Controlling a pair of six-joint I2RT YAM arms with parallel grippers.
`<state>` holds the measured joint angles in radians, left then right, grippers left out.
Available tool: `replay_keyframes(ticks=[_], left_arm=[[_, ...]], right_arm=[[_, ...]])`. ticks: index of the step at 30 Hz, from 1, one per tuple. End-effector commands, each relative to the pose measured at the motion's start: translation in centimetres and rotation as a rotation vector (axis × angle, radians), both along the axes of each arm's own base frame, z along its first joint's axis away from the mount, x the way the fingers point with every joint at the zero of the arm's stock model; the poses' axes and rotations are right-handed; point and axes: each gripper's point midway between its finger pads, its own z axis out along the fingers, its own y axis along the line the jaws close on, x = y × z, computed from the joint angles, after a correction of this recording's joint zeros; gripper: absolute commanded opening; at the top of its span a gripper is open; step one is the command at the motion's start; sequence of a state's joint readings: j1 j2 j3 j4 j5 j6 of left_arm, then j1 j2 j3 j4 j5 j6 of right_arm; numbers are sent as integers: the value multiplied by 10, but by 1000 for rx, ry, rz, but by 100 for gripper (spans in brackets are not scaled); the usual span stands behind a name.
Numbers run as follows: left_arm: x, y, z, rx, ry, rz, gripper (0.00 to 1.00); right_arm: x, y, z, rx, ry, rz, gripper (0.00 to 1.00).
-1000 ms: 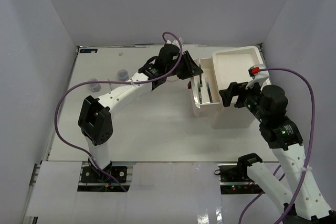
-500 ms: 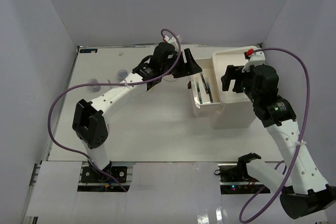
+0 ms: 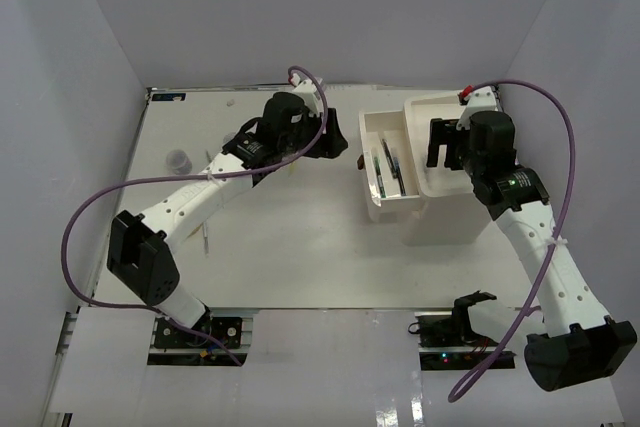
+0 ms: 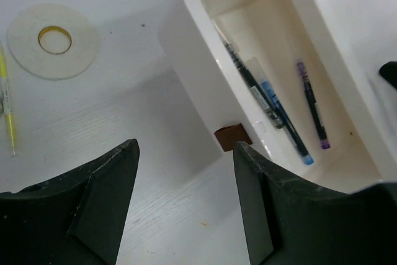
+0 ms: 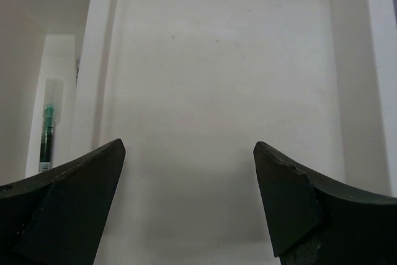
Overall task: Sort the stationery into containers
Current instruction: Close the drawer in the storage box.
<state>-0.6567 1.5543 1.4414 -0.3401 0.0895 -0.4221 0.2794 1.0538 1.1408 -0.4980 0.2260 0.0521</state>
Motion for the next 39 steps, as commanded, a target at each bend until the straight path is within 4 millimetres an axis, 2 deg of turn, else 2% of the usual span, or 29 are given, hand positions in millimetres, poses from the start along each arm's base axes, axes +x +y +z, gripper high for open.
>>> replay_keyframes(ticks=[1, 5, 11, 12, 14, 15, 18, 20, 24, 25, 27, 29, 30, 31, 34, 35, 39], left_arm=[[-3, 0, -36, 70, 26, -38, 73], [1, -10, -44, 43, 13, -67, 73], [10, -32, -37, 3, -16, -128, 72], [12, -35, -42, 8, -11, -131, 72], [15, -44, -37, 5, -27, -147, 72], [17, -49, -44, 14, -17, -154, 72], [16, -63, -40, 6, -27, -176, 72], [16, -73, -46, 9, -17, -192, 72], [11, -99, -41, -14, -19, -230, 72], [11, -105, -47, -13, -7, -236, 72], [5, -117, -41, -40, -1, -263, 72], [2, -129, -47, -40, 7, -281, 72], [3, -134, -41, -51, -3, -283, 72], [5, -139, -49, -46, 10, -286, 72], [6, -149, -45, -71, 17, -297, 72], [7, -152, -52, -67, 25, -303, 72], [13, -159, -50, -76, 14, -309, 72]], right_arm=[[4, -8, -1, -23, -11, -25, 91], [2, 2, -13, -13, 20, 40, 91], [-3, 18, -23, 19, 43, 134, 90], [-4, 20, -25, 26, 46, 144, 90], [-6, 25, -27, 42, 51, 166, 90], [-6, 27, -30, 46, 57, 172, 90], [-7, 29, -34, 52, 66, 185, 90], [-8, 30, -34, 55, 63, 191, 90], [-10, 37, -34, 75, 67, 227, 90], [-10, 37, -35, 77, 68, 226, 90], [-10, 38, -34, 79, 66, 229, 90], [-10, 39, -33, 83, 62, 232, 90], [-10, 39, -33, 84, 62, 234, 90], [-10, 40, -34, 87, 63, 237, 90], [-10, 39, -36, 87, 71, 229, 90], [-10, 39, -36, 86, 72, 228, 90], [-10, 39, -33, 89, 64, 229, 90]])
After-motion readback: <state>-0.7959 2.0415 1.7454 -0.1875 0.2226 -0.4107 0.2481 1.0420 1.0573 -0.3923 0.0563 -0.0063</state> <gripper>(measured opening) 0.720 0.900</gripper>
